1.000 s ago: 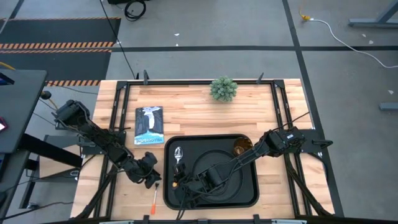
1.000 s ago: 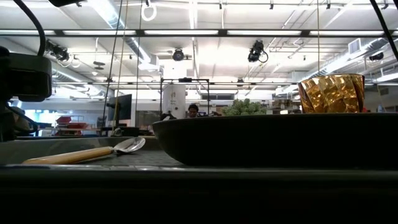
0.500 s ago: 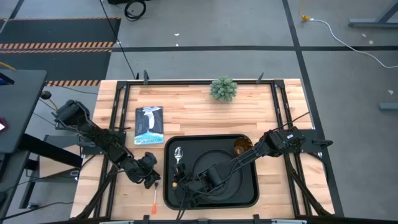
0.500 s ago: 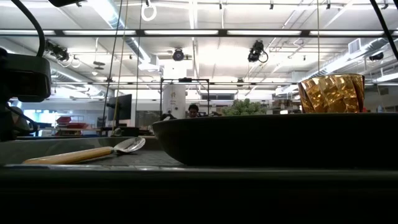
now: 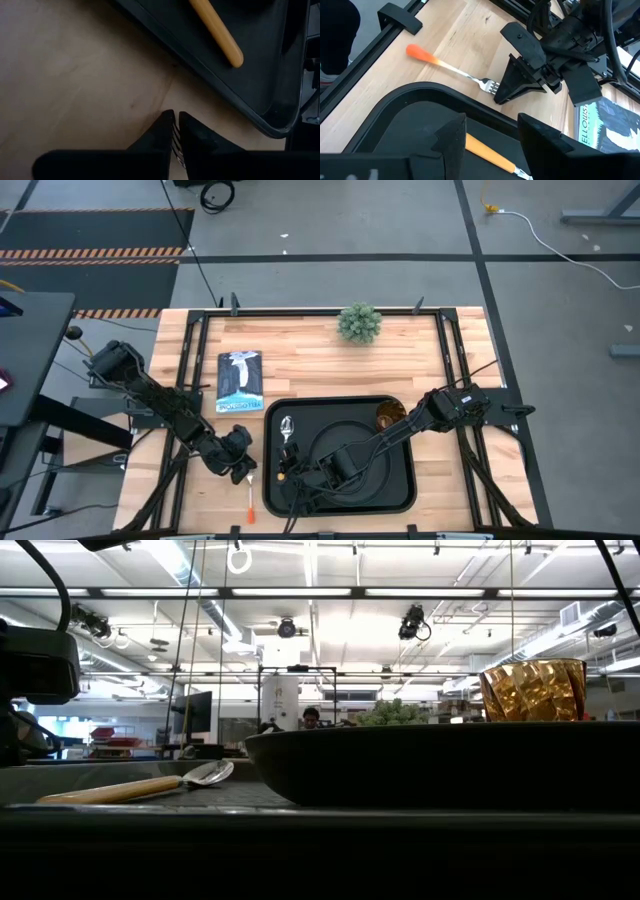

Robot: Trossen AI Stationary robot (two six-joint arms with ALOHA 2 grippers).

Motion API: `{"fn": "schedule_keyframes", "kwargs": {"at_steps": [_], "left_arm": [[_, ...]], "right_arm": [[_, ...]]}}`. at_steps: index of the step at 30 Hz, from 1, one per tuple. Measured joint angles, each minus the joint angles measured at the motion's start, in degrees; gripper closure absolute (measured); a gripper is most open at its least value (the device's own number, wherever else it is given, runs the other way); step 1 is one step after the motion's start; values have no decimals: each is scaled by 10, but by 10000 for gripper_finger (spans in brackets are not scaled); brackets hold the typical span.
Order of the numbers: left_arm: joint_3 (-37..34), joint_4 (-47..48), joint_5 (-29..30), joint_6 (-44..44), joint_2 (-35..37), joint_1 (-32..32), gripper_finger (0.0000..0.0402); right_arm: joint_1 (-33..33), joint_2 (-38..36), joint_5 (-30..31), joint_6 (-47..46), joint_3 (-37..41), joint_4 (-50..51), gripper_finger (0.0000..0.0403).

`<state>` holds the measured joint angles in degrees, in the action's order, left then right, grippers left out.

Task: Pick and place plate/cup/fork/spoon on tray
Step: Put the orange fork on the black tray

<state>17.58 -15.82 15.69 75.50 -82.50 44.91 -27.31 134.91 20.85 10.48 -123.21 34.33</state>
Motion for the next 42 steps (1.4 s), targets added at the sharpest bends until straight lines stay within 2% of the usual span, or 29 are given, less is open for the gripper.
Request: {"fn": "schedule_keyframes", "kwargs": {"at_steps": [11,32,37,42], "left_arm": [[-1,10,-7,-23,23,0,394],[-2,134,10,-38,214,-1,401],[-2,121,32,-45,258,-19,401],[0,38,39,-86,270,-67,400]], "right_arm": [[0,0,0,0,0,0,218],[0,0,0,9,0,2,218],[0,-2,13,27,0,19,218],[0,-20,67,20,-1,59,222]]}}
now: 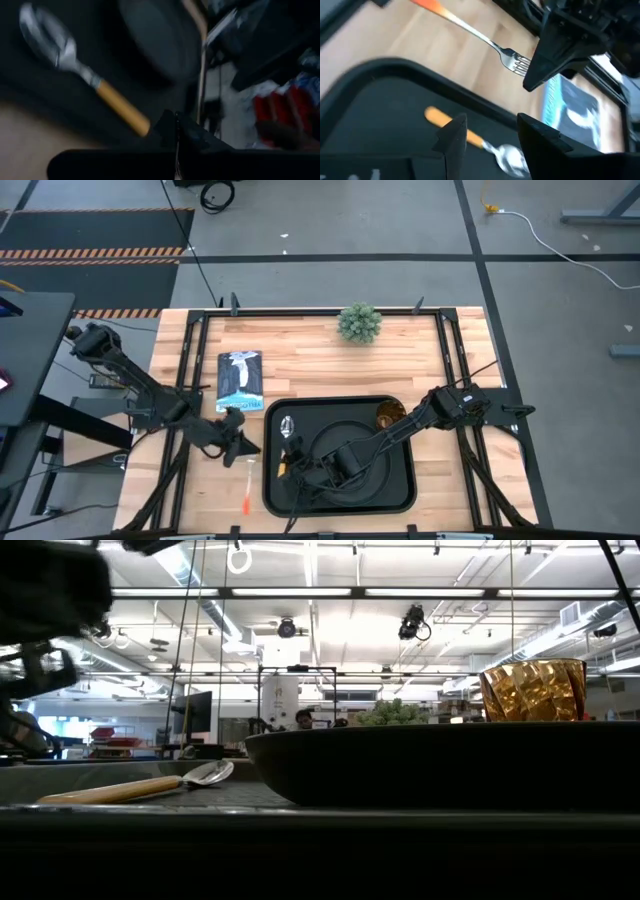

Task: Pick and place plate/cup/fork/spoon on tray
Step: Put the orange fork on the black tray

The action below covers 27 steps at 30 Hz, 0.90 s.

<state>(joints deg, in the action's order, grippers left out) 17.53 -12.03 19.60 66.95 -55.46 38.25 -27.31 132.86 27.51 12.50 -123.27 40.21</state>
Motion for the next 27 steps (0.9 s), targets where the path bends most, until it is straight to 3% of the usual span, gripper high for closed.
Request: {"fn": "schedule_keyframes", "kwargs": {"at_steps": [9,17,22,27], "left_arm": [[0,-60,24,-46,-6,-105,399],[11,-136,-23,-86,-99,-159,398],[77,-131,-62,-130,-188,-178,398],[168,-55,-97,-188,-266,-201,398]], "right_arm": [[0,-42,46,-65,-1,107,230],[-8,-51,77,-83,-1,117,230],[-13,-51,88,-78,0,108,230],[-19,-51,89,-69,0,98,229]]}}
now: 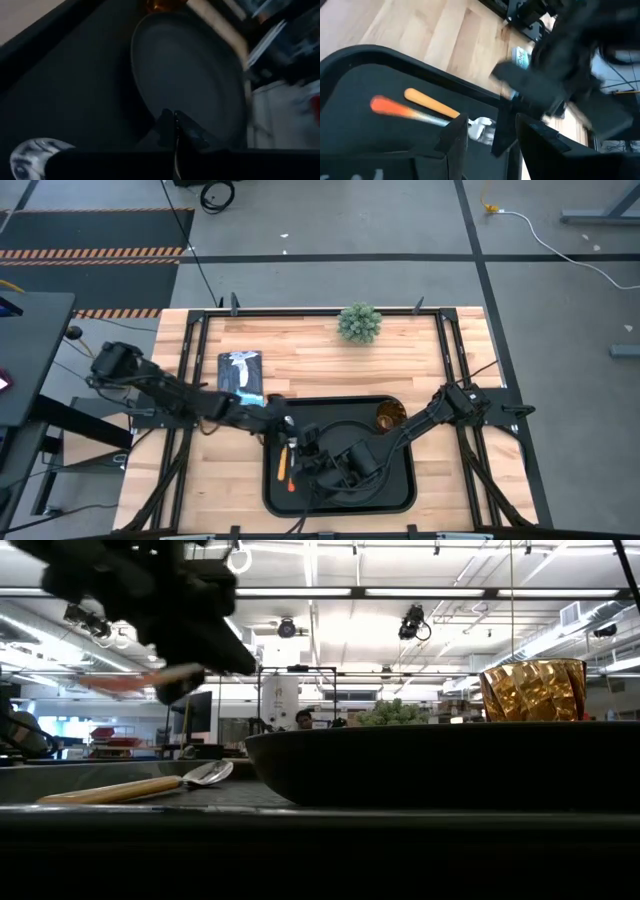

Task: Pick and place plate/cup/fork/spoon on tray
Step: Put the orange fork on the black tray

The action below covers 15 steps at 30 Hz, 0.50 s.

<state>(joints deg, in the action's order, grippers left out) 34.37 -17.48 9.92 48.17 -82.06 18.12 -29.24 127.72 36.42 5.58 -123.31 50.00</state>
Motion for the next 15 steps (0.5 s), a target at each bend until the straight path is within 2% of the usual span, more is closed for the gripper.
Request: {"fn": "schedule_keyframes", "kwargs": {"at_steps": [6,15], "left_arm": [[61,30,-30,-39,-71,-29,398],[66,23,-74,-41,-131,-55,398]], "right_arm": [[-7,0,0,9,0,-16,229],[-7,0,-20,7,1,-21,229]]}}
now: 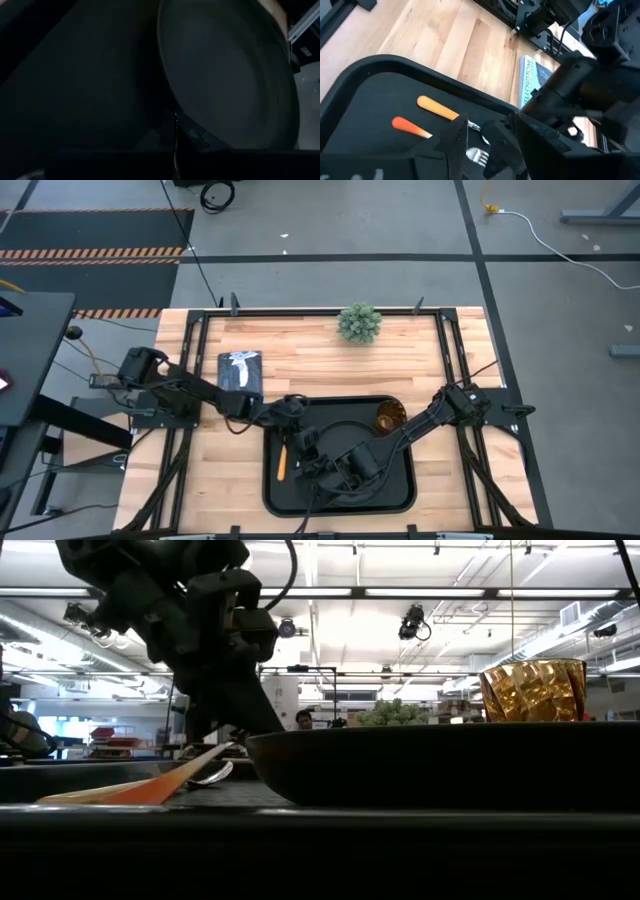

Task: Pick and place plate/cup/fork/spoon on tray
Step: Put the orange fork on the black tray, then adjust the orange spoon on the black tray

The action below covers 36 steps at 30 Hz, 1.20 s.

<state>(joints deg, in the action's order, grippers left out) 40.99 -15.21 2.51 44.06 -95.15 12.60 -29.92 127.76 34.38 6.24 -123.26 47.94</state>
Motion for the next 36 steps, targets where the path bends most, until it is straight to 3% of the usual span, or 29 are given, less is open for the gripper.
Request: {"fn": "schedule_keyframes", "kwargs": {"at_steps": [15,22,36], "left_arm": [[1,-8,42,-6,-26,-10,391],[0,-1,76,-8,-33,-10,351],[0,9,89,-16,-32,-9,263]], "right_arm": [[0,1,-26,24,0,-31,229],[-1,1,-30,24,0,-32,229],[-1,1,-40,23,0,-33,229]]}}
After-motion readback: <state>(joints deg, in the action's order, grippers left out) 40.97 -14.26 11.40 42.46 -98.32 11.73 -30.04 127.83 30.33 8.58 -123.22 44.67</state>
